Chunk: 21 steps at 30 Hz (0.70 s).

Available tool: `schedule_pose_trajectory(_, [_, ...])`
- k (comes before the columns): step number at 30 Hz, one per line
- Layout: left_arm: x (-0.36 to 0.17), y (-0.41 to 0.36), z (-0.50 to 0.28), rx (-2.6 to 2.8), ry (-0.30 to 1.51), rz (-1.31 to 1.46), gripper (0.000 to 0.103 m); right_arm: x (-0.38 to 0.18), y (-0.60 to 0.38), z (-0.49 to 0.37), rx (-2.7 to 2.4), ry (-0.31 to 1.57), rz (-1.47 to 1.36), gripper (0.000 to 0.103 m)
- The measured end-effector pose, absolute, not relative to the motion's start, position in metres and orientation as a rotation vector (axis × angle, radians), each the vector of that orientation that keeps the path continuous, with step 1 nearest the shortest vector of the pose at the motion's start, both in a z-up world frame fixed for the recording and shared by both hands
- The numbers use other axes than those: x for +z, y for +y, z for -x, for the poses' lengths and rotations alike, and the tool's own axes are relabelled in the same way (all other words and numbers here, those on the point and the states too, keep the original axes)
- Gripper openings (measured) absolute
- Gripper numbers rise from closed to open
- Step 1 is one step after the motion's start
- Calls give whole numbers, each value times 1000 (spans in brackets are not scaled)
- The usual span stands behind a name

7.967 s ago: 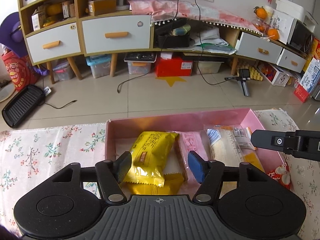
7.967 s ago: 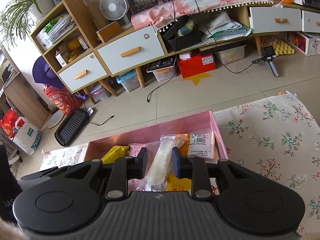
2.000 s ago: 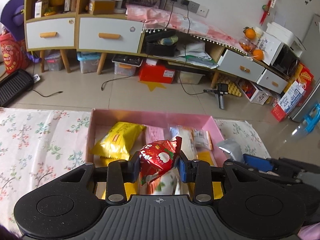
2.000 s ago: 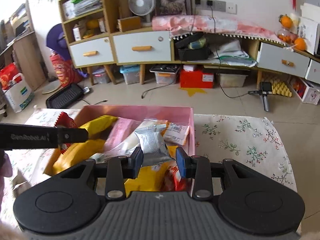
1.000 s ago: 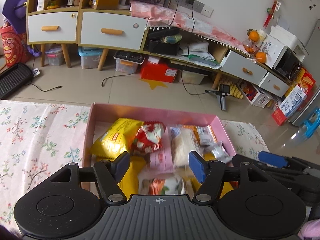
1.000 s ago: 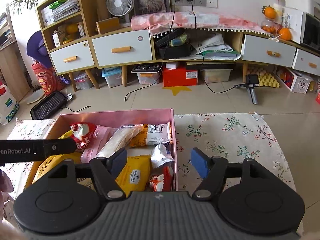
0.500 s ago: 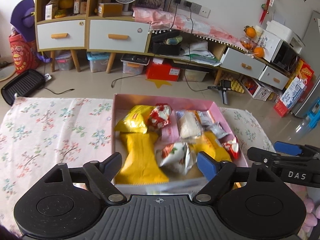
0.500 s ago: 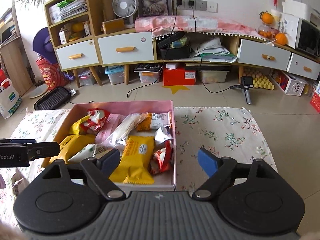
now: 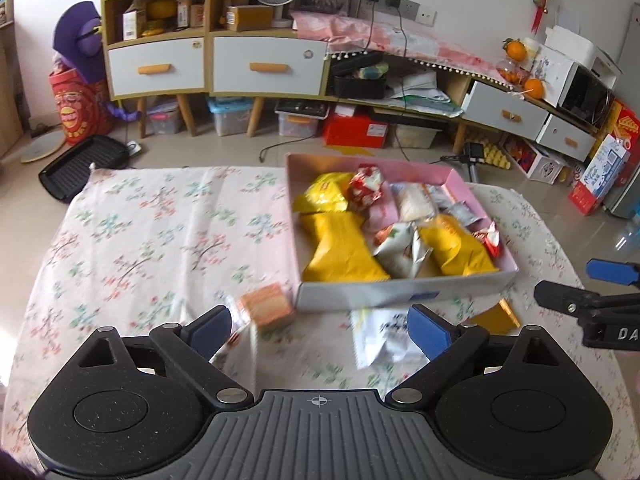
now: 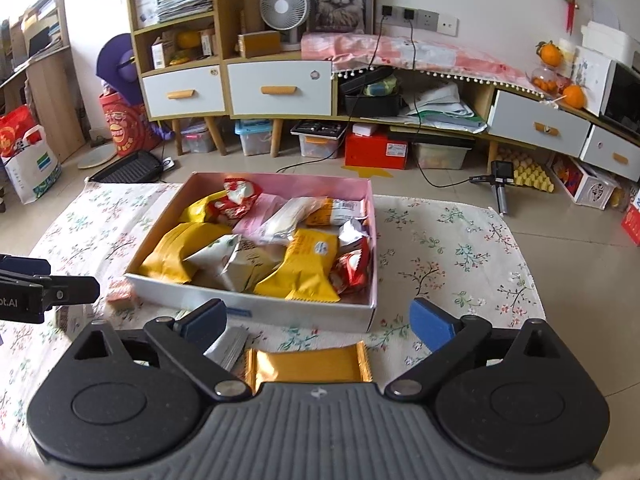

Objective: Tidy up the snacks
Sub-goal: 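Move both tools back over the white pastry and silver biscuit packets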

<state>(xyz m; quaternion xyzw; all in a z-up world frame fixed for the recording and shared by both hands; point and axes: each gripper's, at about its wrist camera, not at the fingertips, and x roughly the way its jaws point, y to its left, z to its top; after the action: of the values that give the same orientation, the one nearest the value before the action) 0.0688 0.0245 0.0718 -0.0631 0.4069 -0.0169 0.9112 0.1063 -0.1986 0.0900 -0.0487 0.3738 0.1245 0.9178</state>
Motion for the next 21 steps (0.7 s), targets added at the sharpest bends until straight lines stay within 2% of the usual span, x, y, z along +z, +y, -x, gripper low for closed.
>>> schedule_pose_trajectory(14, [31,66,-30,102,824,211,100,66,-182,-74,346,789,141,103])
schedule_pose_trajectory(21, [11,71,-24,74,802,118,100,51,-168,-64,440,771,246,103])
